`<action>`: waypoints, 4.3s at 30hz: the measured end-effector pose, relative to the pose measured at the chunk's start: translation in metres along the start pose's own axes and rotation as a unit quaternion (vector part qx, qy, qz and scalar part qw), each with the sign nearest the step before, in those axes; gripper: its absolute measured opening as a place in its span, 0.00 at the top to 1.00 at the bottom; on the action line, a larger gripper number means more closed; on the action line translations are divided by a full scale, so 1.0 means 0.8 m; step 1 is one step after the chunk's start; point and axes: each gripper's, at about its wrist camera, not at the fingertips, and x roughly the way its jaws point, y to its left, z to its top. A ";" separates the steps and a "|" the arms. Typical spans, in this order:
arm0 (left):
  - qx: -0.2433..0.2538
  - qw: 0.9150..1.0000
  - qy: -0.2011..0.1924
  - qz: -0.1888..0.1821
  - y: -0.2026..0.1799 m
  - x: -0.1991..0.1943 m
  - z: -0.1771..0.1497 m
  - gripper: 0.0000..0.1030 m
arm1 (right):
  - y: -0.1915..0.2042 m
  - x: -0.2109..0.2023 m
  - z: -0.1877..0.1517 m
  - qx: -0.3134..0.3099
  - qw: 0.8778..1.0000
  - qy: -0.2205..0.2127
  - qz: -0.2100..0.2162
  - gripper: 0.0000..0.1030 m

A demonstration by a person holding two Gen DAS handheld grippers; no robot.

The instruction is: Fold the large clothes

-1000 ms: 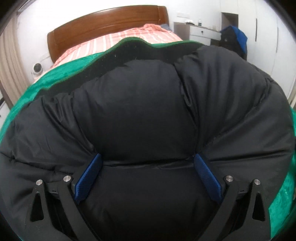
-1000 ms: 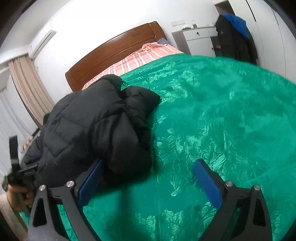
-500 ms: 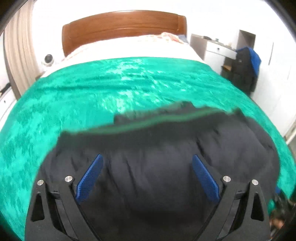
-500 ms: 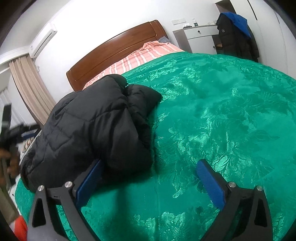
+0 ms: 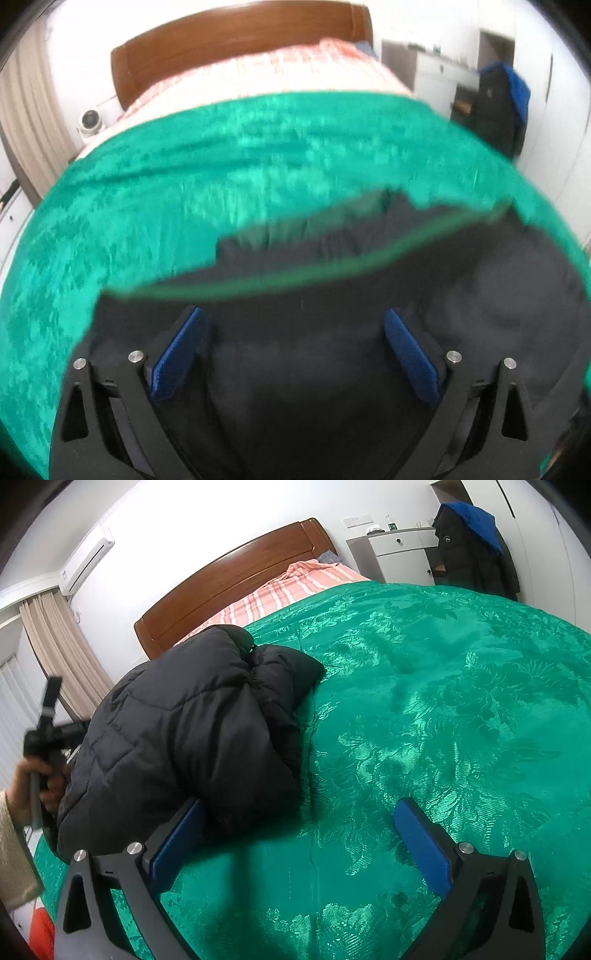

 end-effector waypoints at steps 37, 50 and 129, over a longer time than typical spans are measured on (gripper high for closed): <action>0.108 0.993 0.032 0.031 -0.027 -0.070 -0.186 0.04 | 0.001 0.003 0.001 0.000 1.000 0.004 0.004 0.00; 0.107 0.989 -0.001 0.105 -0.046 -0.060 -0.229 0.01 | 0.000 0.002 0.000 0.002 1.000 0.002 0.008 0.00; -0.346 0.931 -0.088 -0.078 0.385 -0.208 -0.325 0.02 | 0.630 0.021 -0.131 -0.609 0.776 0.048 0.157 0.37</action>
